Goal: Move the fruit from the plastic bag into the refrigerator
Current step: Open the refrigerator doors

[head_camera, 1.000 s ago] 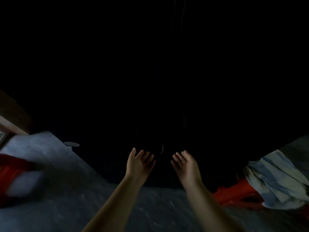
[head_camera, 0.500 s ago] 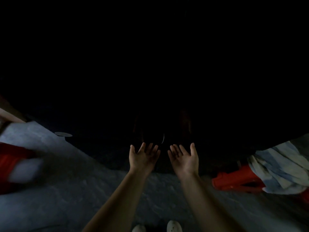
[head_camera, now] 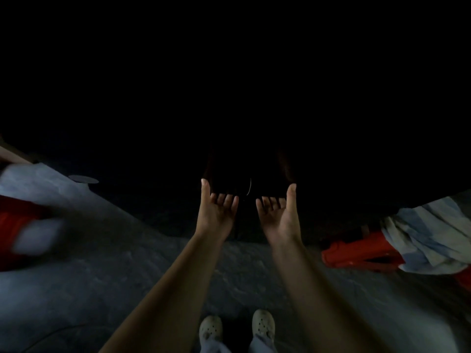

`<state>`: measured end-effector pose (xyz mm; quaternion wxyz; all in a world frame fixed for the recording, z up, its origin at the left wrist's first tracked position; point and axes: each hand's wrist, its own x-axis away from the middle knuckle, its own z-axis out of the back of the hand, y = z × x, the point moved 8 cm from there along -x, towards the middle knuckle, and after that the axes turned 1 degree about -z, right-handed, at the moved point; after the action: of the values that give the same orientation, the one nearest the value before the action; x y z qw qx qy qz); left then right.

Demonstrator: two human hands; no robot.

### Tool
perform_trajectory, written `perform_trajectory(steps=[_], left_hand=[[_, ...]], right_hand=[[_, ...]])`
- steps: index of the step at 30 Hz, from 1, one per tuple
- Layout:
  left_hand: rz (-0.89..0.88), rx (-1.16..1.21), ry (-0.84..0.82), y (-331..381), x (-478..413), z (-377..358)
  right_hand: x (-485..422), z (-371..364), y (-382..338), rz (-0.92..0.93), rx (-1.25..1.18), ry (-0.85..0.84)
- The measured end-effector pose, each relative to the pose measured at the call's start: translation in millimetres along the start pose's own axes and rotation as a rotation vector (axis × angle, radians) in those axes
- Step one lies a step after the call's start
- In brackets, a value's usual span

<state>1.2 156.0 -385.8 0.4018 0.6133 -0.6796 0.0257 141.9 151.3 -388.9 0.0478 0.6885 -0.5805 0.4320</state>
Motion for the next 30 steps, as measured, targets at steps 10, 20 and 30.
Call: perform_trajectory(steps=[10,20,30], left_hand=[[-0.007,-0.115,0.02,4.4,-2.3,7.1],[0.003,-0.089,-0.001,7.0,-4.7,9.8],[0.017,-0.055,0.017,8.9,-1.2,8.3]], right_hand=[[-1.0,-6.6,-1.9,0.041,0.063,-0.008],[1.3,-3.5,-4.1,0.071,0.099,0.05],[2.0,-3.5,-5.1,0.101,0.13,0.081]])
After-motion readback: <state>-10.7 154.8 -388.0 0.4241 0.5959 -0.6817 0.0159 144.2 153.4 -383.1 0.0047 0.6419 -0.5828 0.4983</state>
